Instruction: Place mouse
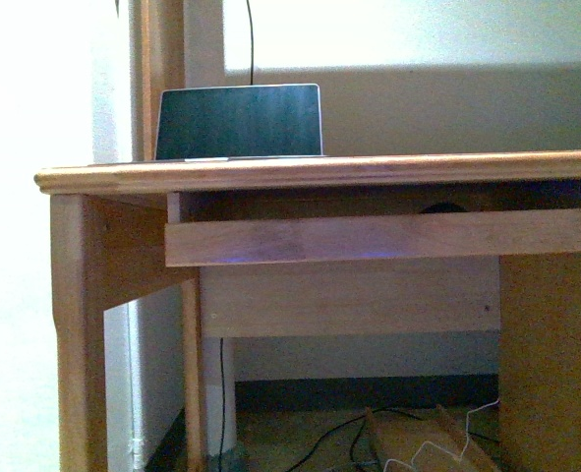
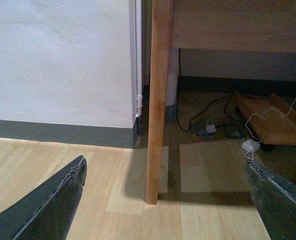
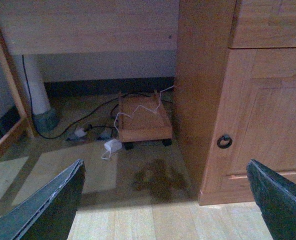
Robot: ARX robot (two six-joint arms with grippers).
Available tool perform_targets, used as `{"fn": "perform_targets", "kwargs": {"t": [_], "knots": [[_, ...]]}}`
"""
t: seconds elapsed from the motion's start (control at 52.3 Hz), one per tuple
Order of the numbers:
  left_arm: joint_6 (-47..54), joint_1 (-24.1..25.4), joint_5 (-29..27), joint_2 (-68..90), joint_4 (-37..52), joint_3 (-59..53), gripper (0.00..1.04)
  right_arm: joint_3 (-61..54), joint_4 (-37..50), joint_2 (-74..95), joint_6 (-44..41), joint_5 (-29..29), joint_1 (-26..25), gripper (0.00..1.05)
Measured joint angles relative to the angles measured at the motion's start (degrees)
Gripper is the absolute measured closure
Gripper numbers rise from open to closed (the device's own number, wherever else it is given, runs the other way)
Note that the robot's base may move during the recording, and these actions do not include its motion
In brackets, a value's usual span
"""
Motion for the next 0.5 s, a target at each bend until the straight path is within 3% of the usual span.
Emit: {"fn": "perform_targets", "kwargs": {"t": [0.497], "knots": [[0.0,0.0,0.0,0.0,0.0,0.0,0.08,0.0,0.0,0.0,0.0,0.0,0.0,0.07]]}}
